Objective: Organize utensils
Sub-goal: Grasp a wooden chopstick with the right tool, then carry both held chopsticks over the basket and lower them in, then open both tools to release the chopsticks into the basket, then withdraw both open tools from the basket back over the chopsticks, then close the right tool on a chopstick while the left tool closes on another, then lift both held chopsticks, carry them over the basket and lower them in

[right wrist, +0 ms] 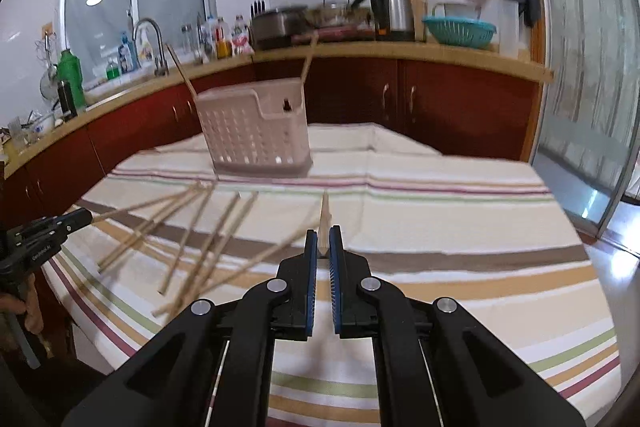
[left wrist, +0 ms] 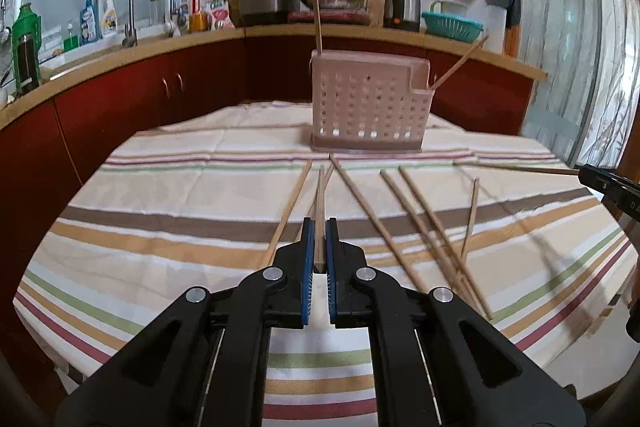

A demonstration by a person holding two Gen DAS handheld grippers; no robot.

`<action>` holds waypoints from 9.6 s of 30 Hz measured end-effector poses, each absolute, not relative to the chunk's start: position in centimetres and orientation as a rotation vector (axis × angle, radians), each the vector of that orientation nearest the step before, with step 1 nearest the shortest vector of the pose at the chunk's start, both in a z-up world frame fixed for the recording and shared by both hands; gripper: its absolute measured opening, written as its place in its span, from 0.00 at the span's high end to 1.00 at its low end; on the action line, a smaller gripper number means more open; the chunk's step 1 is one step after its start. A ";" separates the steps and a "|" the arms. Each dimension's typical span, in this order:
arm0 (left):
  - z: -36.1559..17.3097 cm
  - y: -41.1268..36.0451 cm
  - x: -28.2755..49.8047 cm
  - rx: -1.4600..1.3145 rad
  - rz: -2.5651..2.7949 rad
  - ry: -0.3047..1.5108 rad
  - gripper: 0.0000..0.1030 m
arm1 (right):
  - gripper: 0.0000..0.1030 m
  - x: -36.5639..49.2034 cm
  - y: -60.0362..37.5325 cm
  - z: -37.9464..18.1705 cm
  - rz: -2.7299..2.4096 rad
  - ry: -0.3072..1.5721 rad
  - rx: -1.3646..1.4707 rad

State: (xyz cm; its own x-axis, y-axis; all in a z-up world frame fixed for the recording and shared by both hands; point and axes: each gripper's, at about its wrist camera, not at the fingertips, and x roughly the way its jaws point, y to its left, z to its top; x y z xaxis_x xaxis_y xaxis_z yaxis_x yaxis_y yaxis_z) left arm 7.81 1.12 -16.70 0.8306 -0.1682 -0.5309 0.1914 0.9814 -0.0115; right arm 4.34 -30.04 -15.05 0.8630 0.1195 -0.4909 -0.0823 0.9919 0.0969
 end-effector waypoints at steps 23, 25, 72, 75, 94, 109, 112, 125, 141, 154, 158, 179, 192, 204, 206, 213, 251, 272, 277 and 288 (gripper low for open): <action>-9.9 1.2 9.0 0.035 -0.197 0.325 0.94 | 0.93 4.7 -28.6 -9.7 0.158 0.385 0.074; -9.4 1.0 10.1 0.034 -0.201 0.312 0.94 | 0.93 5.6 -28.3 -9.5 0.168 0.389 0.069; 1.3 -1.6 19.3 0.019 -0.316 0.101 0.94 | 0.93 14.5 -26.9 -0.6 0.239 0.123 0.128; 2.6 -1.9 19.7 0.013 -0.313 0.063 0.94 | 0.93 15.2 -27.1 0.7 0.242 0.082 0.134; 0.1 -3.4 28.8 -0.034 -0.223 0.050 0.94 | 0.93 24.1 -27.1 -3.4 0.211 0.102 0.212; -4.6 -3.1 29.1 -0.004 -0.205 0.161 0.42 | 0.55 24.0 -26.0 -6.9 0.171 0.198 0.159; -4.2 -2.9 28.3 -0.008 -0.212 0.160 0.35 | 0.45 22.8 -26.0 -6.3 0.148 0.178 0.134; -3.5 -1.7 23.7 -0.004 -0.224 0.173 0.23 | 0.38 16.3 -26.3 -4.7 0.091 0.147 0.080; -11.4 2.3 14.0 0.022 -0.107 0.331 0.23 | 0.52 7.7 -22.1 -15.4 0.147 0.398 0.047; -15.8 5.4 9.6 -0.006 -0.026 0.448 0.23 | 0.72 5.0 -17.3 -23.5 0.271 0.648 -0.060; -16.1 5.6 9.0 -0.005 -0.017 0.456 0.23 | 0.79 5.0 -18.1 -24.2 0.245 0.670 -0.049; -21.5 5.5 8.3 0.068 -0.045 0.614 0.41 | 0.93 5.3 -24.8 -24.2 0.079 0.667 0.020; -24.3 3.8 9.2 0.108 -0.155 0.728 0.84 | 0.93 5.2 -24.9 -24.3 0.088 0.659 0.037; -24.3 4.0 9.1 0.110 -0.156 0.716 0.82 | 0.93 5.2 -25.2 -24.3 0.105 0.655 0.059; -24.4 3.4 8.9 0.136 -0.176 0.707 0.92 | 0.93 5.1 -25.3 -24.3 0.106 0.653 0.062; -23.0 3.3 8.0 0.141 -0.173 0.650 0.93 | 0.93 4.4 -25.6 -22.8 0.104 0.609 0.066; -9.4 2.4 6.5 0.040 -0.249 0.286 0.94 | 0.93 2.9 -26.0 -10.3 0.141 0.316 0.077; -5.3 0.6 13.1 0.015 -0.315 0.208 0.94 | 0.93 8.5 -25.2 -6.7 0.169 0.215 0.065; -2.5 -0.5 13.9 0.026 -0.345 0.146 0.94 | 0.93 9.3 -25.5 -4.2 0.195 0.155 0.087; 2.5 -2.5 17.1 0.021 -0.367 0.032 0.94 | 0.93 13.1 -25.7 0.8 0.221 0.005 0.104</action>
State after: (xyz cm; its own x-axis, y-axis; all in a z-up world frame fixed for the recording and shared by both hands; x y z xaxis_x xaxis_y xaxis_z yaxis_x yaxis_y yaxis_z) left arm 17.09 -2.49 2.51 0.9331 -0.3580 -0.0347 0.3586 0.9334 0.0148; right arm 13.14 -25.66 0.83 0.9756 0.2195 0.0064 -0.2189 0.9702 0.1039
